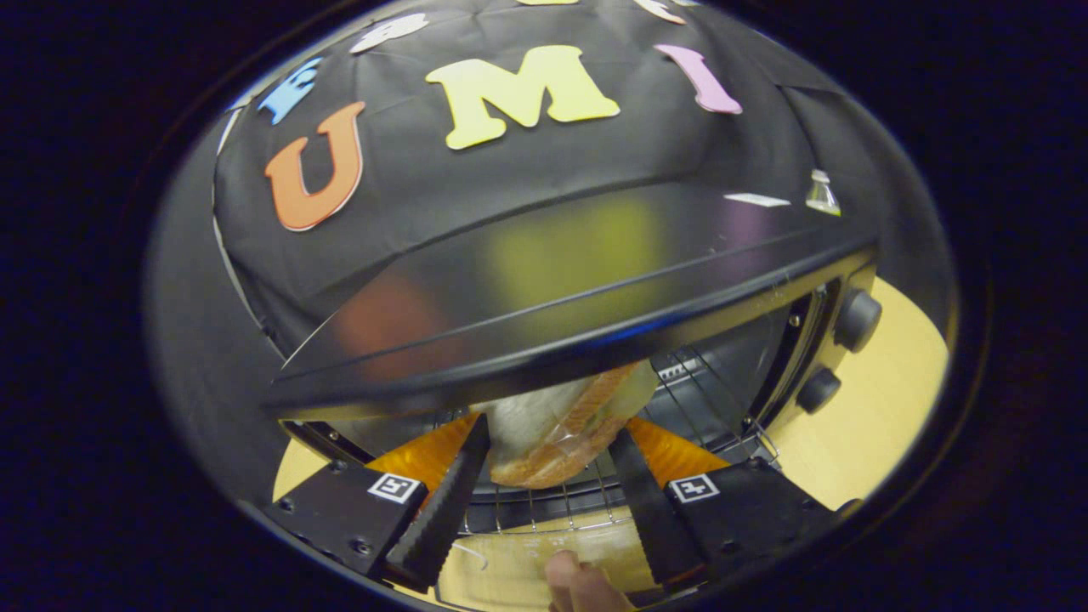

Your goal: Open the toaster oven, put the food inside, and close the toaster oven door.

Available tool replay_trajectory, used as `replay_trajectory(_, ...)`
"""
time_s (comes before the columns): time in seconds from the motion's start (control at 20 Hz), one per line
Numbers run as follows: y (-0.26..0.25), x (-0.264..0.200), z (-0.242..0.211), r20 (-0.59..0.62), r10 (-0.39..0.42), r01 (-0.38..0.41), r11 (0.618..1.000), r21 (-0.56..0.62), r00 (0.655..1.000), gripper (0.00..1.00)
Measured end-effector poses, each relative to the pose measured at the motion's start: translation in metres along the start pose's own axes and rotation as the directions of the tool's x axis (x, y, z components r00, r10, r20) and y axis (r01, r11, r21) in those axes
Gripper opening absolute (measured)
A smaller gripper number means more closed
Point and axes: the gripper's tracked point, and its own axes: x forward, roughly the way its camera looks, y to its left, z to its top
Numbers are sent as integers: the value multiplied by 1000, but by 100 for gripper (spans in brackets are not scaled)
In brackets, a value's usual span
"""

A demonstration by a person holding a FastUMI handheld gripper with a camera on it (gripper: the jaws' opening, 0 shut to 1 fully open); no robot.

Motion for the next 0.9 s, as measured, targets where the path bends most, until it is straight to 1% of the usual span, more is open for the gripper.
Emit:
replay_trajectory(0.05,1,-1,1,0,8,-8,999,-39,1000,93)
replay_trajectory(0.15,-2,-1,-3,-18,-2,0,992,-127,1000,97)
replay_trajectory(0.2,-2,-1,-8,-34,-13,7,985,-171,999,98)
replay_trajectory(0.25,-9,-1,-10,-45,-43,33,979,-199,998,99)
replay_trajectory(0.35,-9,-1,-22,-86,-53,36,982,-186,995,100)
replay_trajectory(0.4,-15,-2,-31,-116,-71,48,979,-196,991,100)
replay_trajectory(0.55,-28,-10,-44,-166,-135,85,958,-275,977,100)
replay_trajectory(0.7,-29,-28,-48,-184,-136,79,954,-288,973,99)
replay_trajectory(0.9,-26,-61,-55,-189,-110,51,955,-292,976,100)
